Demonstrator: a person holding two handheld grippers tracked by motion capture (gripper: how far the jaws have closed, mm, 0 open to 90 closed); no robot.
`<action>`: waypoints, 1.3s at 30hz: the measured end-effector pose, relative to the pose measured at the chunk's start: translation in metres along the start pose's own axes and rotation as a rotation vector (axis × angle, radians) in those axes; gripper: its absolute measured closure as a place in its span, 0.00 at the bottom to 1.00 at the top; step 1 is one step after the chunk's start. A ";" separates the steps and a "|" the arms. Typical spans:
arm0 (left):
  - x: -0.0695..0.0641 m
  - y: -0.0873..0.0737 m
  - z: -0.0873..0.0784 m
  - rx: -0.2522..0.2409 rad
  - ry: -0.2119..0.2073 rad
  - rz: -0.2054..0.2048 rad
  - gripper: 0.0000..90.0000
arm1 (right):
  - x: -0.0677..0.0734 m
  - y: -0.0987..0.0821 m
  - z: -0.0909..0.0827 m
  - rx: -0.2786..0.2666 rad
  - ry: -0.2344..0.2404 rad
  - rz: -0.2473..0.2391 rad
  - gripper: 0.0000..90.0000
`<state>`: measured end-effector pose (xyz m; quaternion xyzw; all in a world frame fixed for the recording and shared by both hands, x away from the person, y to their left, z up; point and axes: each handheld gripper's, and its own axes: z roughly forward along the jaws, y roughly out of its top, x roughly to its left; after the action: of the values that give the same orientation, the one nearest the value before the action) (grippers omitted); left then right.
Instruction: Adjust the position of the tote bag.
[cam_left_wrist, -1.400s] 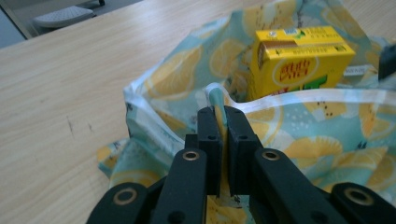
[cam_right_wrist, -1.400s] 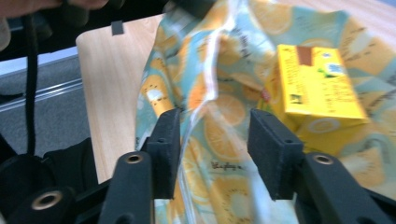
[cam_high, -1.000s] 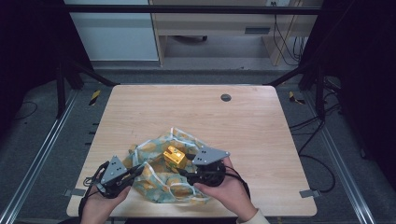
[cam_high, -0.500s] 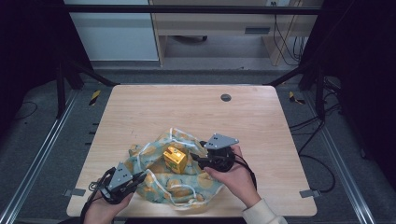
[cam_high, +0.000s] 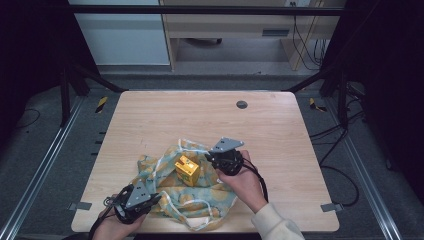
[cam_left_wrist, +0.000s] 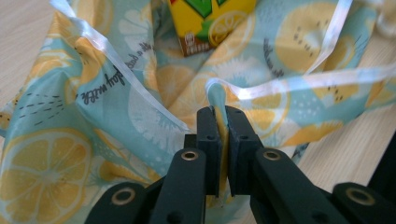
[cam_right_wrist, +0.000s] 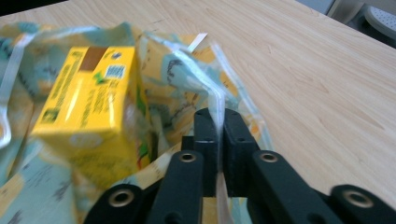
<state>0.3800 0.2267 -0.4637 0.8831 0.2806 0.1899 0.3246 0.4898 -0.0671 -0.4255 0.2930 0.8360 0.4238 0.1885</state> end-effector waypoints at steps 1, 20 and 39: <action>-0.001 0.000 0.001 0.012 0.008 0.008 0.95 | -0.002 0.003 0.002 0.000 0.004 0.003 0.98; 0.011 -0.002 -0.002 0.014 0.097 -0.003 0.95 | -0.055 0.042 0.043 0.068 -0.031 0.051 1.00; 0.007 -0.001 0.003 0.055 0.079 -0.003 1.00 | -0.060 0.022 0.068 0.153 -0.086 0.061 1.00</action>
<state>0.3869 0.2300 -0.4656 0.8831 0.2995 0.2165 0.2891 0.5806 -0.0546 -0.4418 0.3499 0.8478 0.3512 0.1882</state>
